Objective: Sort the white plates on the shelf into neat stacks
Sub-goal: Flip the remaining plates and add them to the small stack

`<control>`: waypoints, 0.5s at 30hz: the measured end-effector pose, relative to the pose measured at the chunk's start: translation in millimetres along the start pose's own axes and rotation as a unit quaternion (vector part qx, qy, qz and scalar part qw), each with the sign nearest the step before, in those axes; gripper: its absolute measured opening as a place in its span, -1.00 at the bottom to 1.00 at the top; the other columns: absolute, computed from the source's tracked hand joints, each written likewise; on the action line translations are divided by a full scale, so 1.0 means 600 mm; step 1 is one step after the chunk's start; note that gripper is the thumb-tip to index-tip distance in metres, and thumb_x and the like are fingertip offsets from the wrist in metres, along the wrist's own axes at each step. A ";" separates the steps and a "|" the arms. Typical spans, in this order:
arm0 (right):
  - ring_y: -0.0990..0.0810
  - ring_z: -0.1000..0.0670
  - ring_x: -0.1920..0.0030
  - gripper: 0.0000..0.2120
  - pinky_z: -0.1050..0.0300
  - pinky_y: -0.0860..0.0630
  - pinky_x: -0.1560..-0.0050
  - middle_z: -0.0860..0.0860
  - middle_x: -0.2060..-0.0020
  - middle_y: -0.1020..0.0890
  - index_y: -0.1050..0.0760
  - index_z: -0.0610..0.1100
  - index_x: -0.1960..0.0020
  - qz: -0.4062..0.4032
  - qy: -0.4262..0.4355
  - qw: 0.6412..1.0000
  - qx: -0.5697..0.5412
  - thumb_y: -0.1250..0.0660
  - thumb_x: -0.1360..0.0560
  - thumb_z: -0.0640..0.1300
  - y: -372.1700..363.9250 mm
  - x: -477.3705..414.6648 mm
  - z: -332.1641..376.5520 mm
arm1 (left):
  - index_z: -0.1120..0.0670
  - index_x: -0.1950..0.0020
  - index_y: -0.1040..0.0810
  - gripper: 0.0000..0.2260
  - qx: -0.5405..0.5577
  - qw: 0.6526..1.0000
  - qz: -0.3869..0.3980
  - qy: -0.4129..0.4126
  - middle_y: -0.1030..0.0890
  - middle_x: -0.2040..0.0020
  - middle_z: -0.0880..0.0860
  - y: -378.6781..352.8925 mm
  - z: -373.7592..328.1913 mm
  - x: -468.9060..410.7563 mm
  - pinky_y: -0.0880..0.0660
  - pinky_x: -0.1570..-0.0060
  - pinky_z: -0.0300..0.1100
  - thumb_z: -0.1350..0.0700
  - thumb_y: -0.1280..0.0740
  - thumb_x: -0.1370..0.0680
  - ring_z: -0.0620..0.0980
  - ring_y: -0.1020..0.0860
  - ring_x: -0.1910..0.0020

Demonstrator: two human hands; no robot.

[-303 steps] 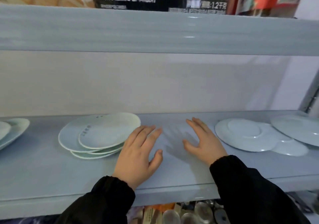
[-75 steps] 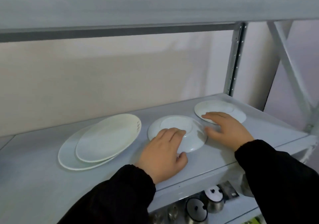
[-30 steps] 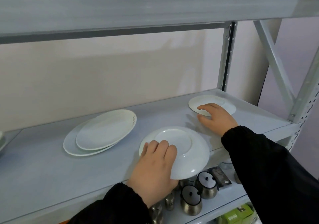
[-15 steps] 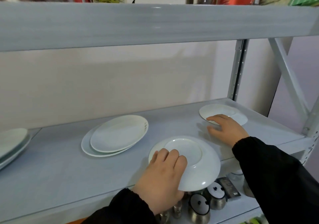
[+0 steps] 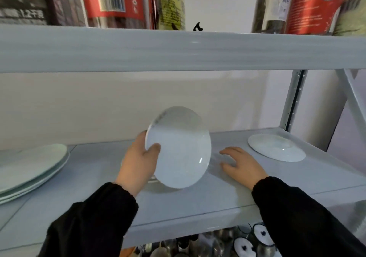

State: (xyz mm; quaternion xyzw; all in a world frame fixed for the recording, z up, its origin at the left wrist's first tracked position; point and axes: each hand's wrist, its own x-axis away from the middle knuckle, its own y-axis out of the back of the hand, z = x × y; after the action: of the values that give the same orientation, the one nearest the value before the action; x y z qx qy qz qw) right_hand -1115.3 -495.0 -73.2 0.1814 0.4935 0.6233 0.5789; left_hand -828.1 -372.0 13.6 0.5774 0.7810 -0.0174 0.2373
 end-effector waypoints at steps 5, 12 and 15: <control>-0.45 0.09 -0.26 -0.60 0.14 -0.35 -0.31 0.12 -0.27 -0.46 -0.48 0.09 -0.28 -0.012 0.027 0.999 -0.045 -0.29 -0.46 0.12 -0.043 -0.020 0.065 | -0.08 -0.30 -0.42 -0.64 0.155 0.979 -0.064 0.115 -0.59 -0.15 -0.01 0.091 0.059 -0.055 -0.59 0.03 0.07 0.23 -0.21 -0.56 0.06 -0.58 -0.09; -0.36 0.09 -0.37 -0.57 0.18 -0.27 -0.37 0.13 -0.36 -0.41 -0.46 0.12 -0.32 0.003 0.050 0.997 0.060 -0.26 -0.47 0.13 -0.058 -0.021 0.069 | 0.02 -0.39 -0.37 -0.53 0.225 0.953 -0.077 0.186 -0.57 -0.21 0.12 0.129 0.162 -0.065 -0.60 0.06 0.20 0.37 -0.14 -0.53 0.19 -0.58 -0.11; -0.35 0.10 -0.37 -0.57 0.22 -0.26 -0.35 0.13 -0.37 -0.41 -0.46 0.12 -0.33 -0.003 0.050 0.996 0.067 -0.26 -0.47 0.13 -0.060 -0.020 0.069 | 0.02 -0.39 -0.39 -0.56 0.230 0.954 -0.046 0.187 -0.60 -0.19 0.13 0.123 0.180 -0.067 -0.58 0.03 0.27 0.31 -0.20 -0.53 0.21 -0.61 -0.09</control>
State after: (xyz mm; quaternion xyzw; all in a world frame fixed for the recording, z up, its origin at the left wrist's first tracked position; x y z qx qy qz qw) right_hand -1059.5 -494.5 -80.2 0.1870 0.5630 0.5952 0.5420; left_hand -714.1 -416.0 -48.2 0.5729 0.8118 -0.0992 -0.0534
